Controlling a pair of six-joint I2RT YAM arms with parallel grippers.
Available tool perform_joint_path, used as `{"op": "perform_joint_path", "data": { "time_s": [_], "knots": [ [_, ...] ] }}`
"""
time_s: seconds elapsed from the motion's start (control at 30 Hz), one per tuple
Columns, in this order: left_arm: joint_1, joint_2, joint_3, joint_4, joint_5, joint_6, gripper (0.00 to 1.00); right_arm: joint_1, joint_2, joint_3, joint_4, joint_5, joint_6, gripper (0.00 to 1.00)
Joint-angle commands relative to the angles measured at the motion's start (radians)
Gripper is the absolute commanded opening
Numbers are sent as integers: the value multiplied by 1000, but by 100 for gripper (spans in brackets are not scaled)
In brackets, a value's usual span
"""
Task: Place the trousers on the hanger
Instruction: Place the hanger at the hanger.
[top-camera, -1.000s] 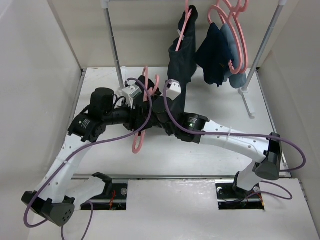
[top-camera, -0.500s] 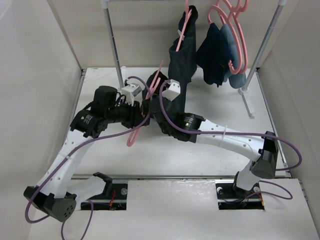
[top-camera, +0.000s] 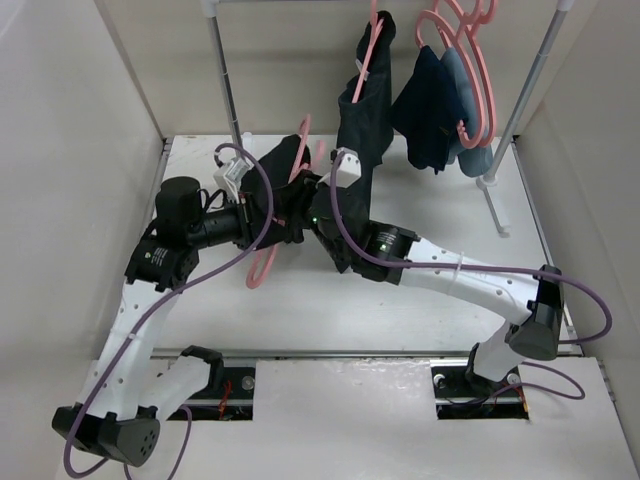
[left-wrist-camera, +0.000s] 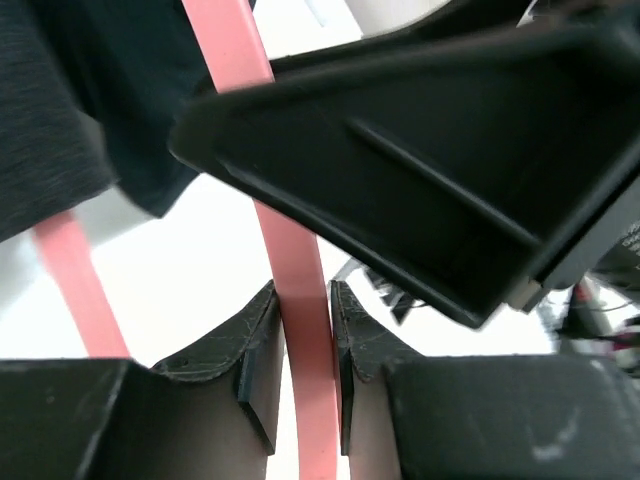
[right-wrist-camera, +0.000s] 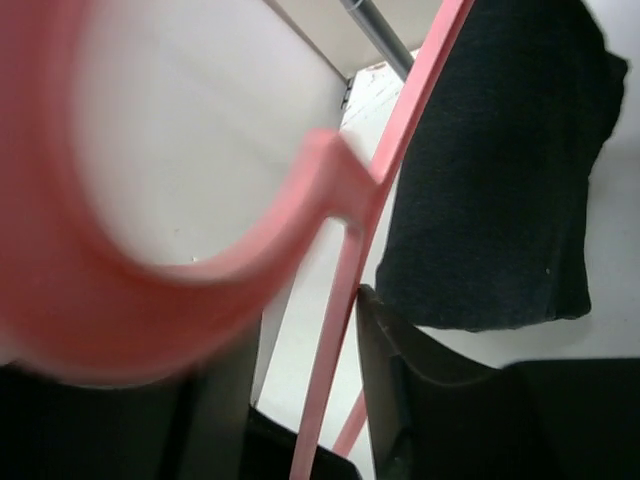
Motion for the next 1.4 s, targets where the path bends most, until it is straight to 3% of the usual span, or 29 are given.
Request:
{"op": "perform_joint_path", "data": {
  "time_s": [0.0,0.1,0.3,0.43,0.7,0.87,1.37],
  "knots": [
    [28,-29,-24,288,166,-95,0,-8,-48,0,94,-50,-22,50],
    [49,-29,-24,355,177,-136,0,-17,-57,-10,104,-61,-32,57],
    [68,-29,-77,510,239,-300,0,-37,-57,-21,114,-111,-32,58],
    [68,-40,-87,521,249,-300,0,-46,-48,-21,124,-147,-32,63],
    [109,-40,-96,665,281,-438,0,-55,-81,-61,124,-147,-32,87],
    [144,-20,-108,785,290,-537,0,-55,-121,-70,124,-147,-70,94],
    [183,21,-116,1030,249,-722,0,-55,-255,-134,124,-177,-173,99]
  ]
}}
